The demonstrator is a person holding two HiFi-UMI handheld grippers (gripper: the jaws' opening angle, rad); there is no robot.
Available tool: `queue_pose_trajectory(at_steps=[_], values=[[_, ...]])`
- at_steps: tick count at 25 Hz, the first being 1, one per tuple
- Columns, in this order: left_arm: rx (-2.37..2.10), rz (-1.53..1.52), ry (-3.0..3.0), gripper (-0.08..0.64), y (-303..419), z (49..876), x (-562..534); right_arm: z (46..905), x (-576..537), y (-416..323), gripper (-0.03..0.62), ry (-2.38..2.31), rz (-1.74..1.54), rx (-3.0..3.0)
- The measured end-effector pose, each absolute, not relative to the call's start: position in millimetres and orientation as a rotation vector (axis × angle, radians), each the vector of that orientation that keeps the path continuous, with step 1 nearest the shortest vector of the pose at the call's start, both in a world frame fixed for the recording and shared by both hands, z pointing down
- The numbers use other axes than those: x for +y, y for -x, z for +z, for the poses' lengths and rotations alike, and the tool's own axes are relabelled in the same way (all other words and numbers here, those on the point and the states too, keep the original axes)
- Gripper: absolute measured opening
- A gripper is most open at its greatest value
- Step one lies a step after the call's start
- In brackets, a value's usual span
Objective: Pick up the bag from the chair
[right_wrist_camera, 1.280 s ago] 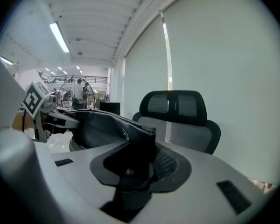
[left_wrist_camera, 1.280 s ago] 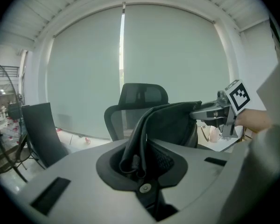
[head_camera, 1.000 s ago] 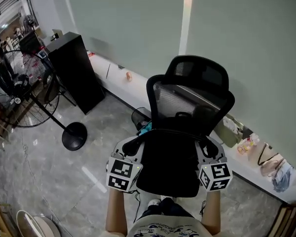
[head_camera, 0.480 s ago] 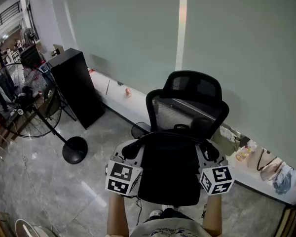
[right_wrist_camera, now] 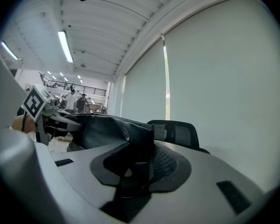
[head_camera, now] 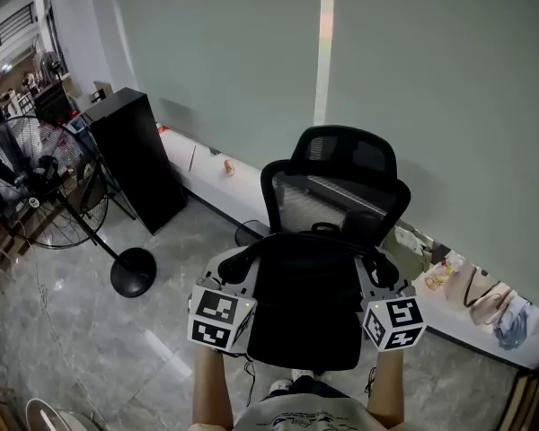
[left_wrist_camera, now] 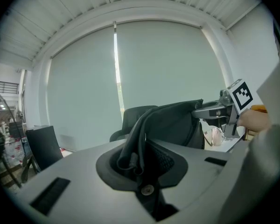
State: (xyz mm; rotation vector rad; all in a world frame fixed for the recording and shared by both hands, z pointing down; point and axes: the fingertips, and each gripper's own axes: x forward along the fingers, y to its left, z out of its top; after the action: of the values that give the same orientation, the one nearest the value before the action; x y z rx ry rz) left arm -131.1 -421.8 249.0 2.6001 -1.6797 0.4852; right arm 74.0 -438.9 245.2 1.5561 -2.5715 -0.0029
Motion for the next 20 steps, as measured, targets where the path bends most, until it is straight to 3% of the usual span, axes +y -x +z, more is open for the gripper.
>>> queue_pose_trajectory(at_steps=[20], values=[[-1.664,0.488,-2.605,0.054,122.3,252.6,-412.9,246.2,-427.1,-82.9,0.127,-1.574,0.003,-2.564]])
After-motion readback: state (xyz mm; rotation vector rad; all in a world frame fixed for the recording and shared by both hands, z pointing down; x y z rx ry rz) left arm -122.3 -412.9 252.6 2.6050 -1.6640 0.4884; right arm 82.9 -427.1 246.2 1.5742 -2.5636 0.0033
